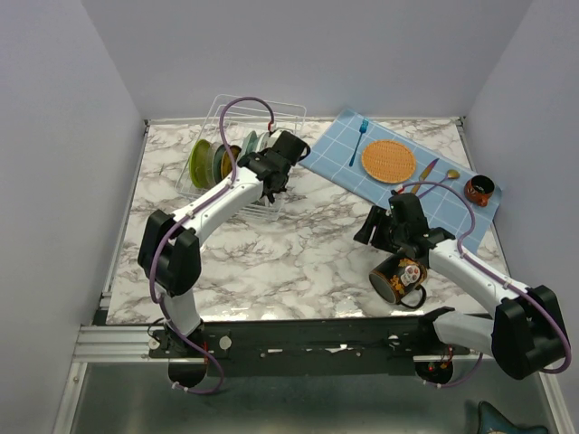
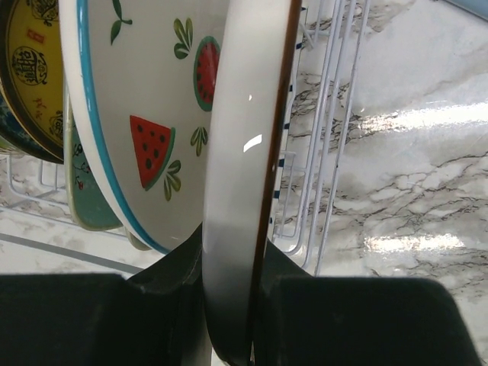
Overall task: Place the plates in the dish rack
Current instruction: Insert the plate into the dish rack.
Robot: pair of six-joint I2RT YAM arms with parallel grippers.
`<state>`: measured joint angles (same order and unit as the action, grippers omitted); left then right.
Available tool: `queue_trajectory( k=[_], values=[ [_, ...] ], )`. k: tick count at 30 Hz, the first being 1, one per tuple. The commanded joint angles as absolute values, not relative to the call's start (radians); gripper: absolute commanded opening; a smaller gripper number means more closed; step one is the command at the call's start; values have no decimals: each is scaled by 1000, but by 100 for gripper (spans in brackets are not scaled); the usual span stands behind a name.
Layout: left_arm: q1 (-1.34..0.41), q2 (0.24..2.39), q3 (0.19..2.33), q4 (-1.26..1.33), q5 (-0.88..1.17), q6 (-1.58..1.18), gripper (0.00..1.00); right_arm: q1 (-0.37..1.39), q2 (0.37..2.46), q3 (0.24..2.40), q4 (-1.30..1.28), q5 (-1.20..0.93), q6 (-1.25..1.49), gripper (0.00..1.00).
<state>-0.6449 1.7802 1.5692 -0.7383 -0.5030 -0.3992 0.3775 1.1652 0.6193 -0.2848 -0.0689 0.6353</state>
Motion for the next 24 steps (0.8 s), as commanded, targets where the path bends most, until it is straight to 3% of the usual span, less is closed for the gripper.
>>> queue_trajectory(
  k=[1,9,17,24],
  values=[
    [-643,1781,1586,-653,-499,-417,0,373,1177,620,-284,-74,627,68],
    [-630,1789,1551,-635,-506,-414,1,374,1177,620,-287,-74,627,68],
    [-618,1792,1532,-629,-541,-396,27,374,1178,620,-287,-74,630,68],
    [-611,1792,1523,-627,-555,-385,32,374,1184,620,-287,-75,632,68]
  ],
)
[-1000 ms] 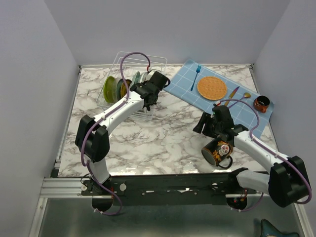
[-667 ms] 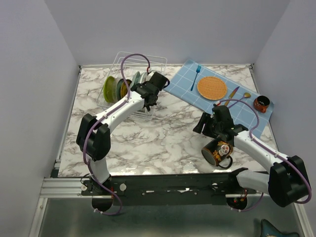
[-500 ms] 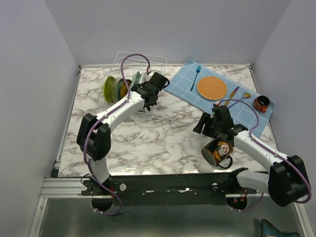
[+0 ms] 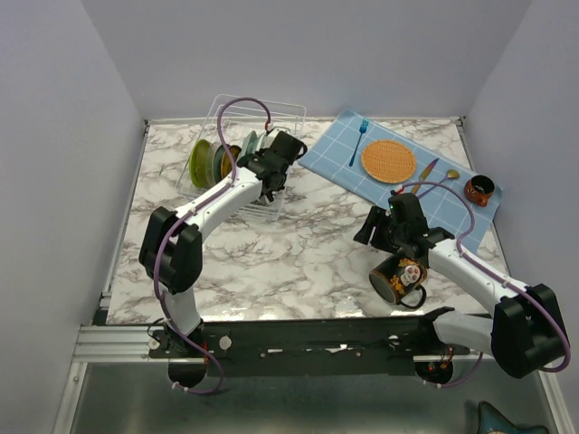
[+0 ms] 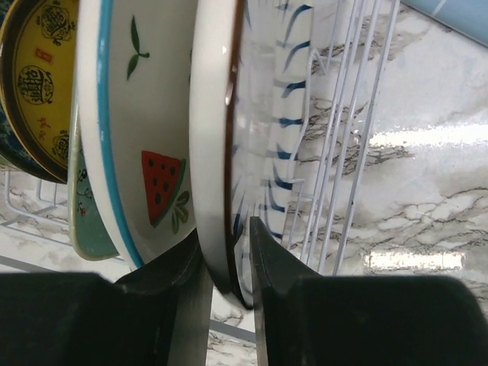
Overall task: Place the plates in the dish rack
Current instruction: Insert the plate into the dish rack.
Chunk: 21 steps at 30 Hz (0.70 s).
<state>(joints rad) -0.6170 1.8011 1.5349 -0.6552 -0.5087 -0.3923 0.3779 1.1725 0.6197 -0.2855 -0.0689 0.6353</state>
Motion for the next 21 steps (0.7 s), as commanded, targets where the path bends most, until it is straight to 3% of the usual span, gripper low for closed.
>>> queue_trajectory(
  k=[1,12,17,21],
  values=[
    [-611,1790,1520,-627,-555,-385,32,374,1186,623,-285,-77,630,68],
    [-609,1787,1506,-626,-546,-385,41,374,1192,620,-285,-80,630,68],
    [-609,1773,1543,-653,-561,-382,55,374,1193,617,-281,-83,635,68],
    [-609,1758,1563,-669,-583,-373,57,374,1196,620,-281,-84,635,68]
  ],
)
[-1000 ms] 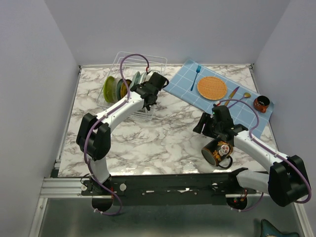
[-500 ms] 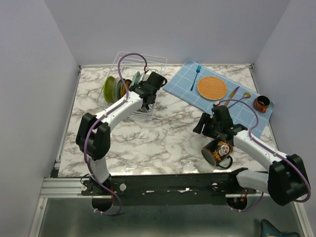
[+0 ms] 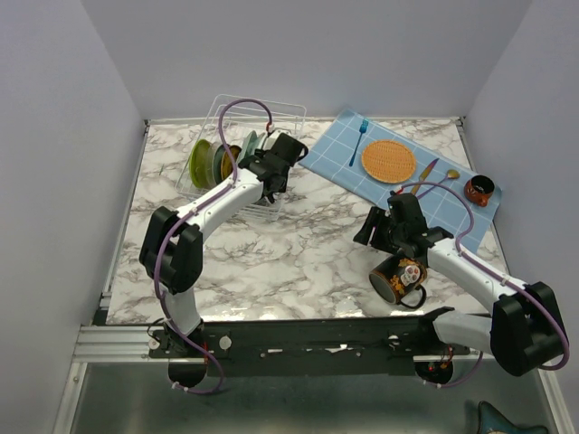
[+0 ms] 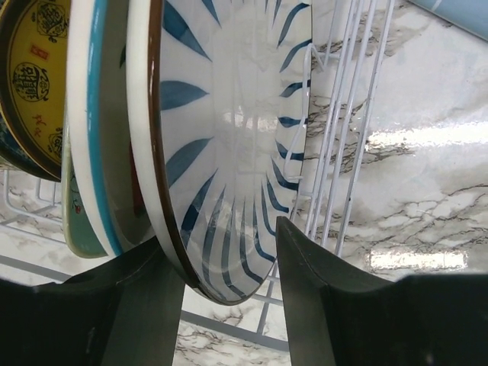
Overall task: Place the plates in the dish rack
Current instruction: Insert the plate into the dish rack, then reset both arms
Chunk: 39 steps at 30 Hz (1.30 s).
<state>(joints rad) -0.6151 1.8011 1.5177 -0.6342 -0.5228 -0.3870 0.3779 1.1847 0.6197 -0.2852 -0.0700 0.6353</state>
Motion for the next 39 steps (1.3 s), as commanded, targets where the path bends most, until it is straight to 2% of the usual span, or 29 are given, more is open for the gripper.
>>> queue_trajectory(
  k=[1,27,28,29,34,35,38,39],
  values=[
    [-609,1756,1569,-673,-584,-371,57,374,1195,620,-281,-87,635,68],
    [-611,1582,1704,-715,-566,-354,58,374,1213,637,-275,-103,637,68],
    [-611,1565,1698,-706,-568,-348,61,374,1215,637,-275,-103,637,68],
    [-611,1525,1680,-678,-566,-344,71,374,1212,637,-275,-100,638,68],
    [-582,1384,1573,-566,-488,-333,98,373,1203,643,-273,-103,624,68],
    [-572,1343,1534,-546,-424,-336,99,374,1195,643,-270,-104,620,68],
    [-566,1286,1496,-564,-439,-350,99,374,1155,646,-265,-94,603,72],
    [-566,1272,1482,-569,-448,-351,99,374,1122,646,-268,-83,591,97]
  ],
)
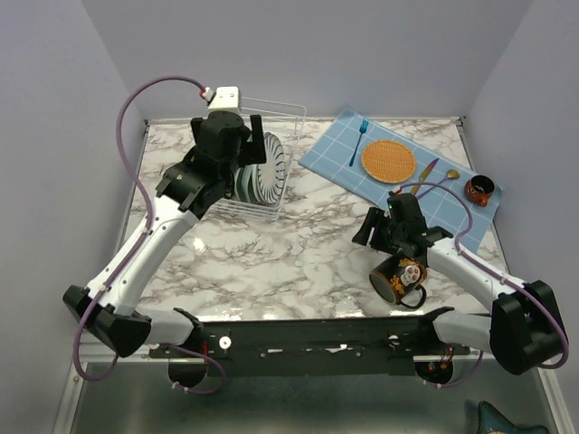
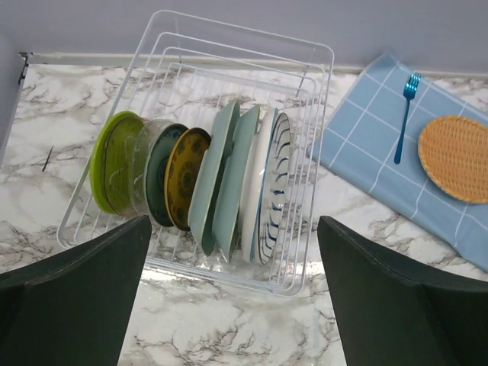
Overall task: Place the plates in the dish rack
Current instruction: Reset both arms
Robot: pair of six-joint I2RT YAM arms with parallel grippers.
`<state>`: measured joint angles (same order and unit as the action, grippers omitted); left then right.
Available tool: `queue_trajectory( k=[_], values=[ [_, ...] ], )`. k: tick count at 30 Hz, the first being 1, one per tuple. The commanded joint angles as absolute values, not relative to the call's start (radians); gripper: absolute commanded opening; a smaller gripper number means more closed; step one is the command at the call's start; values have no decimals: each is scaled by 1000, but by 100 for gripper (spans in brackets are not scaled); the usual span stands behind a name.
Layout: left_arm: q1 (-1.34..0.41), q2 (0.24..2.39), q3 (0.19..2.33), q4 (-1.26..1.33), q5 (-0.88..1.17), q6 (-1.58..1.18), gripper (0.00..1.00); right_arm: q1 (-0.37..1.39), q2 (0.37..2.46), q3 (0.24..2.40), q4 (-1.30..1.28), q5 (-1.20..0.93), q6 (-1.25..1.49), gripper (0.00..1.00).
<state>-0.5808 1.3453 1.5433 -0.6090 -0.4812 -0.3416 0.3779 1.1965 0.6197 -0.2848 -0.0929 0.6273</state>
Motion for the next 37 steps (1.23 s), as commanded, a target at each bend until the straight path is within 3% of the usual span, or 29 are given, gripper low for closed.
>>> queue_trajectory(
  k=[1,8,21,37],
  values=[
    [-566,1256,1465,-571,-459,-350,99,374,1105,652,-276,-72,581,100],
    [-566,1065,1192,-489,-500,-380,99,373,930,710,-350,43,447,100],
    [-566,914,922,-385,-548,-465,99,374,623,634,-278,118,342,100],
    [-566,899,853,-319,-535,-457,99,374,621,627,-287,146,339,100]
  ],
)
